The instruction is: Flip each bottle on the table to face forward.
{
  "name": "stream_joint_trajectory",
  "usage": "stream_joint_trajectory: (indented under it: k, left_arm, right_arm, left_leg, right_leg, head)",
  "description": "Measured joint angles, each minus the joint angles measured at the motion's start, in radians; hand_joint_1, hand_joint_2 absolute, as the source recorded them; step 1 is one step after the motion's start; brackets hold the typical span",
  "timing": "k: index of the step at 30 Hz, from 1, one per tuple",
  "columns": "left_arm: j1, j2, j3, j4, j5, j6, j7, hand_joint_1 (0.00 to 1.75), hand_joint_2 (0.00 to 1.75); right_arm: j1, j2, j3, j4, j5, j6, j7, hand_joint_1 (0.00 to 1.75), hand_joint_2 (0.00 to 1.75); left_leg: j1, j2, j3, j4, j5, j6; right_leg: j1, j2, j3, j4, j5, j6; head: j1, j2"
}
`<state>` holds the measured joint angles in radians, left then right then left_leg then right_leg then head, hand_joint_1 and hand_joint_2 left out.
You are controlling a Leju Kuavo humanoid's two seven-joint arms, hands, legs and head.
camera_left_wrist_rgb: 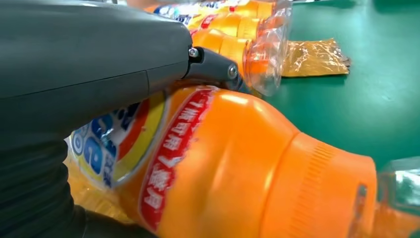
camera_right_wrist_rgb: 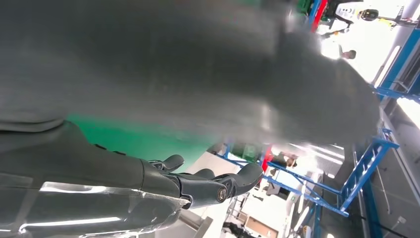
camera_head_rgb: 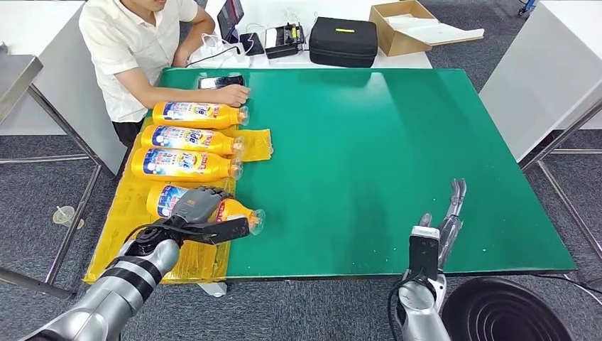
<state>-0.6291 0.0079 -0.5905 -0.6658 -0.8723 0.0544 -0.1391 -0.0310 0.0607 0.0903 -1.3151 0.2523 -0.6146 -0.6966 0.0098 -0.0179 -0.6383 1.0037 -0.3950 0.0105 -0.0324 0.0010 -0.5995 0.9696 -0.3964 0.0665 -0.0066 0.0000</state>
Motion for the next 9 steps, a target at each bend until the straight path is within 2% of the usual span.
stream_joint_trajectory:
  k: [9]
  left_arm:
    - [-0.027,-0.027,0.055,0.079,0.109,-0.064,-0.022,0.0,1.75]
  right_arm:
    - [0.0,-0.008,0.012,0.017,-0.015,0.0,0.0,0.0,1.75]
  left_leg:
    - [0.0,-0.001,0.0,0.0,0.0,0.0]
  right_leg:
    - [0.0,0.0,0.001,0.0,0.0,0.0]
  head:
    - [0.0,0.0]
